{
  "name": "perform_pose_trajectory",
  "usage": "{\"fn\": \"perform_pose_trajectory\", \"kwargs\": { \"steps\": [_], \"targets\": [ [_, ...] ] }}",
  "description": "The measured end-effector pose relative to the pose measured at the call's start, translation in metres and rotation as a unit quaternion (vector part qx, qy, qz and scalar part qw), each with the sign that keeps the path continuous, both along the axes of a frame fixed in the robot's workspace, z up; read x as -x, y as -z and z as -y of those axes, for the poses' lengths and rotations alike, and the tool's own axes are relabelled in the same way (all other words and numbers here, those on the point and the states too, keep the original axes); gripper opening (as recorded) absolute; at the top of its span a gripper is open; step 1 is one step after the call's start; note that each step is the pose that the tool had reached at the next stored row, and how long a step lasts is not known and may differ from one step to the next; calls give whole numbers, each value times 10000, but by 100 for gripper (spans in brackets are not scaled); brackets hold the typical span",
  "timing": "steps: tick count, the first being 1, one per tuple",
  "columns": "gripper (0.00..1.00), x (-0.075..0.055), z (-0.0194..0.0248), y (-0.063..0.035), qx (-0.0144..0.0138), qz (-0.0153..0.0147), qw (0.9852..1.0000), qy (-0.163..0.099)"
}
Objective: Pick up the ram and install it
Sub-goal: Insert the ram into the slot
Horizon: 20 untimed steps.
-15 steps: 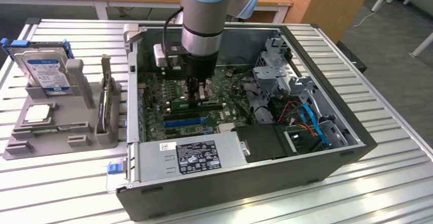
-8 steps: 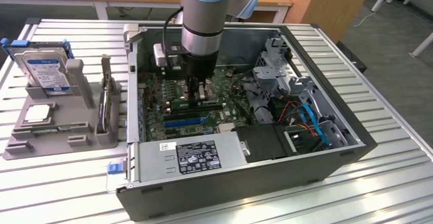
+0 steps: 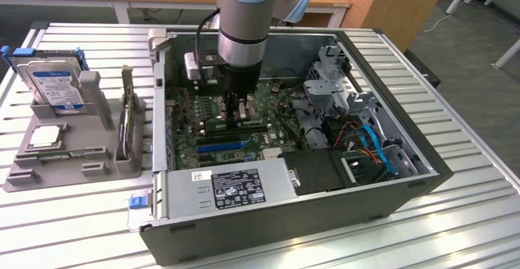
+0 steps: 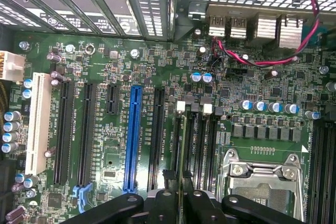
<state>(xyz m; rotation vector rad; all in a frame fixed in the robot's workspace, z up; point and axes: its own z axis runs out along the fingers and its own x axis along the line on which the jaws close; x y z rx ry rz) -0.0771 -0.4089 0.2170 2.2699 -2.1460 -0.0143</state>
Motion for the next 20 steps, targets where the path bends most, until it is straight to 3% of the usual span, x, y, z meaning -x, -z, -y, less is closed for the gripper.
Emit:
{"fn": "perform_pose_trajectory", "kwargs": {
  "steps": [20],
  "targets": [
    [14,0,0,-42,1,0,10000,0]
  ]
}}
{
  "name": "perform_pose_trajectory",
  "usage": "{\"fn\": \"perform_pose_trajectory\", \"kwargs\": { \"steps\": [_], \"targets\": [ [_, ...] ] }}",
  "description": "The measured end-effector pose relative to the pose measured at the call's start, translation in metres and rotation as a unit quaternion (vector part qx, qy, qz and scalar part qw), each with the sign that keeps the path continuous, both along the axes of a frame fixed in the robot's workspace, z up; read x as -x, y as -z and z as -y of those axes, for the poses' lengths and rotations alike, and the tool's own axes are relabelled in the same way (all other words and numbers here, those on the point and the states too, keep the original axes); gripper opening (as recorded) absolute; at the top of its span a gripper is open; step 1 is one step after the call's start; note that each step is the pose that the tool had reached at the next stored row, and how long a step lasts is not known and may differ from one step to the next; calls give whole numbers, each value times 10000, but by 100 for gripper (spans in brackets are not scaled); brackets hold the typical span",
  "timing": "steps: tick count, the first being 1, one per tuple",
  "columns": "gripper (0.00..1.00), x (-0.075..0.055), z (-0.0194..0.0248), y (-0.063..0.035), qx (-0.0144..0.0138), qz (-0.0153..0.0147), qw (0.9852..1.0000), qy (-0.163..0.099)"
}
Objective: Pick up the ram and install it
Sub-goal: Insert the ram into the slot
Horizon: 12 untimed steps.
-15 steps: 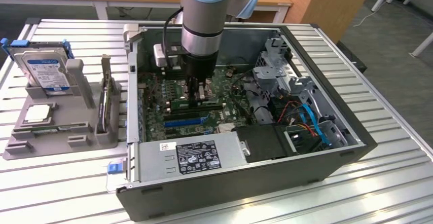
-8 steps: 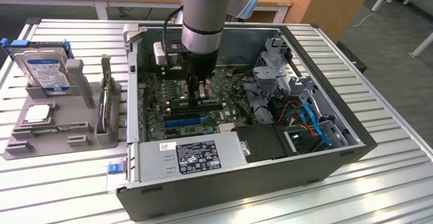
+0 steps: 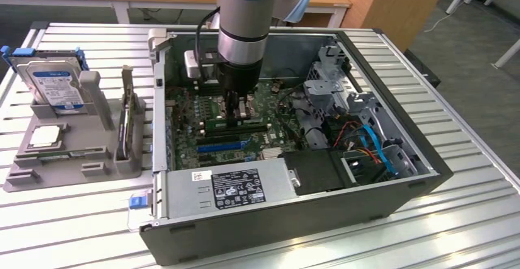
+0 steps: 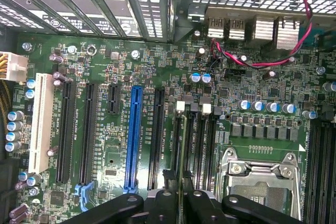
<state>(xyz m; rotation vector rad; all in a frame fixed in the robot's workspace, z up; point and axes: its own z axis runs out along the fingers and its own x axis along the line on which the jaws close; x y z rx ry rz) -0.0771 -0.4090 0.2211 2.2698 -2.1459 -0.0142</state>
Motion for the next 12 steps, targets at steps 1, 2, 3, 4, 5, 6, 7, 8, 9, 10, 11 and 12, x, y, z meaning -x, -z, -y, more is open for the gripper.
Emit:
{"fn": "perform_pose_trajectory", "kwargs": {
  "steps": [1,2,3,4,5,6,7,8,9,10,11,12],
  "targets": [
    [14,0,0,0,0,0,10000,0],
    [14,-3,0,0,0,0,10000,0],
    [14,-7,1,0,0,0,10000,0],
    [14,-9,1,-1,1,0,10000,0],
    [14,-9,0,0,0,0,10000,0],
    [14,-9,0,0,0,0,10000,1],
    [14,-9,0,0,0,0,10000,1],
    [14,-10,0,0,0,0,10000,0],
    [14,-10,0,0,0,0,10000,0],
    [14,-10,0,0,0,0,10000,0],
    [14,-10,2,0,0,0,10000,-1],
    [14,-10,5,0,0,0,10000,-1]
  ]
}}
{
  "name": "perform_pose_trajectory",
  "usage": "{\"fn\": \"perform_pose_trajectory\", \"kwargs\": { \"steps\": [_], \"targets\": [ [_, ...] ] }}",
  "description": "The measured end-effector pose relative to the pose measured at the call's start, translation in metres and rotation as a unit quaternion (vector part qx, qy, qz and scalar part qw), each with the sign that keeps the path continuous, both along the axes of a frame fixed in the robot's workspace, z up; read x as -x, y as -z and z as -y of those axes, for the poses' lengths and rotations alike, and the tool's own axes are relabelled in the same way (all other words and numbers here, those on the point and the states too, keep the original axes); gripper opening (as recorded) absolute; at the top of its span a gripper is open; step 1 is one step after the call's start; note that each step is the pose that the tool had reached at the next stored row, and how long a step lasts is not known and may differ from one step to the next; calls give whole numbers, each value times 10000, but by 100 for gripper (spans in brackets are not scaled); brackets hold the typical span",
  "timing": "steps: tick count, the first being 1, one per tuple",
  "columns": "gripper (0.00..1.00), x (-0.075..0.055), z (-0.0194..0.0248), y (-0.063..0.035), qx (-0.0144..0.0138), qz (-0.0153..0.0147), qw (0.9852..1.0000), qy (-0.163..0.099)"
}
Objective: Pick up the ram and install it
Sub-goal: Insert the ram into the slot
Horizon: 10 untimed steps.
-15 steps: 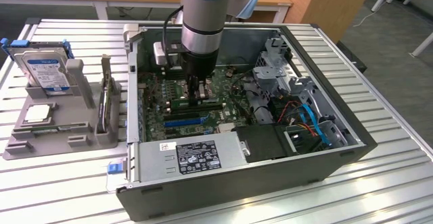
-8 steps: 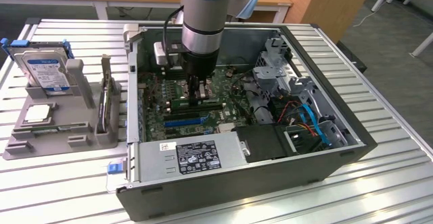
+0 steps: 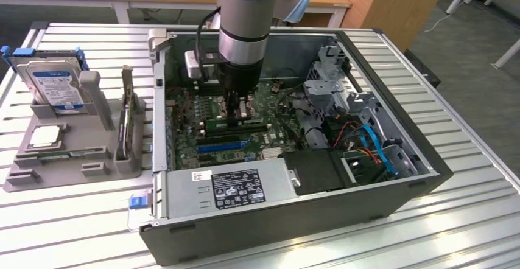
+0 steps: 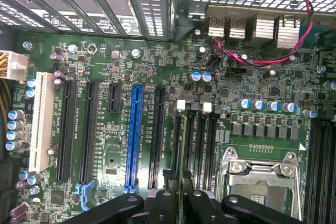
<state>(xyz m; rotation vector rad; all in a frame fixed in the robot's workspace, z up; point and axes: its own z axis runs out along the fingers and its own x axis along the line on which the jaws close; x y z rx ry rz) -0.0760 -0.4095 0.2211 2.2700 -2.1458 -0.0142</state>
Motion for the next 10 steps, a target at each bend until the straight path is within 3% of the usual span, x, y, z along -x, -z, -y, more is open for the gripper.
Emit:
{"fn": "perform_pose_trajectory", "kwargs": {
  "steps": [10],
  "targets": [
    [14,0,14,1,0,0,10000,-4]
  ]
}}
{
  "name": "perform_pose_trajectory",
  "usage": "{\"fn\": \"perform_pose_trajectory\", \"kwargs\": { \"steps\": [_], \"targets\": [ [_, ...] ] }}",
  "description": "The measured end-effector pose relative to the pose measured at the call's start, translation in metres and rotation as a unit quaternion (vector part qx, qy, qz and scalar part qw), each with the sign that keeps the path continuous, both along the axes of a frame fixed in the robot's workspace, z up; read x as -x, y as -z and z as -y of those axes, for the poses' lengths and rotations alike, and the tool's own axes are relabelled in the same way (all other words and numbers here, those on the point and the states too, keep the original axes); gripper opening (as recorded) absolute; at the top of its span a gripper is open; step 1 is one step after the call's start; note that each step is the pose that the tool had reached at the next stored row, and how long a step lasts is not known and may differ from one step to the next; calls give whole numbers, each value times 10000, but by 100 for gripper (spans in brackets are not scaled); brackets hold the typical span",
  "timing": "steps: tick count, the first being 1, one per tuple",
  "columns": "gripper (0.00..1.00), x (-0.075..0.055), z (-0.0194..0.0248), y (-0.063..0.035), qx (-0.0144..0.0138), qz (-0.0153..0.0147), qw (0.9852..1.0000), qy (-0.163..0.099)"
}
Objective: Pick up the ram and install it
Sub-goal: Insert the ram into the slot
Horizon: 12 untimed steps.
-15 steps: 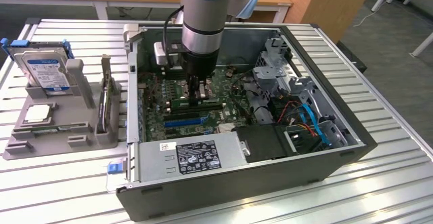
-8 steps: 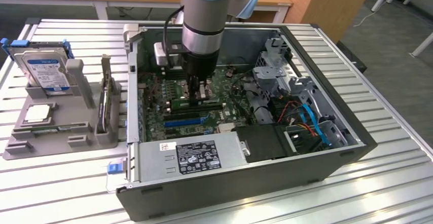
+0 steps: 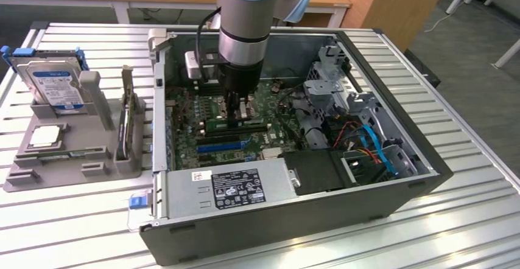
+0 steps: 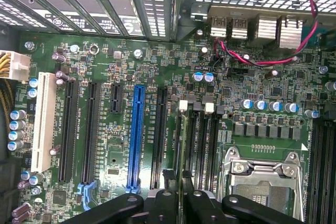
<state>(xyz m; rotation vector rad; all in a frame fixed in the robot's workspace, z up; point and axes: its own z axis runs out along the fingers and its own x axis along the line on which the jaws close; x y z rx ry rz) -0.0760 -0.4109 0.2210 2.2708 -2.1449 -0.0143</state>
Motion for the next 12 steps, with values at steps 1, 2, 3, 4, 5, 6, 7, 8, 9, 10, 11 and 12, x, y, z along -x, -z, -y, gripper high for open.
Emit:
{"fn": "perform_pose_trajectory", "kwargs": {
  "steps": [1,2,3,4,5,6,7,8,9,10,11,12],
  "targets": [
    [14,0,-2,0,0,0,10000,-3],
    [14,0,-6,0,0,0,10000,-4],
    [14,0,-10,0,0,0,10000,-3],
    [14,0,-11,0,0,0,10000,-4],
    [14,0,-11,0,0,0,10000,-5],
    [14,1,-11,0,0,0,10000,-4],
    [14,1,-12,0,1,0,10000,-3],
    [14,1,-12,4,0,0,10000,-3],
    [14,1,-12,7,0,0,10000,-3],
    [14,1,-12,8,1,0,10000,-3],
    [14,1,-12,8,2,-1,10000,-3],
    [14,1,-12,9,1,0,10000,-3]
  ]
}}
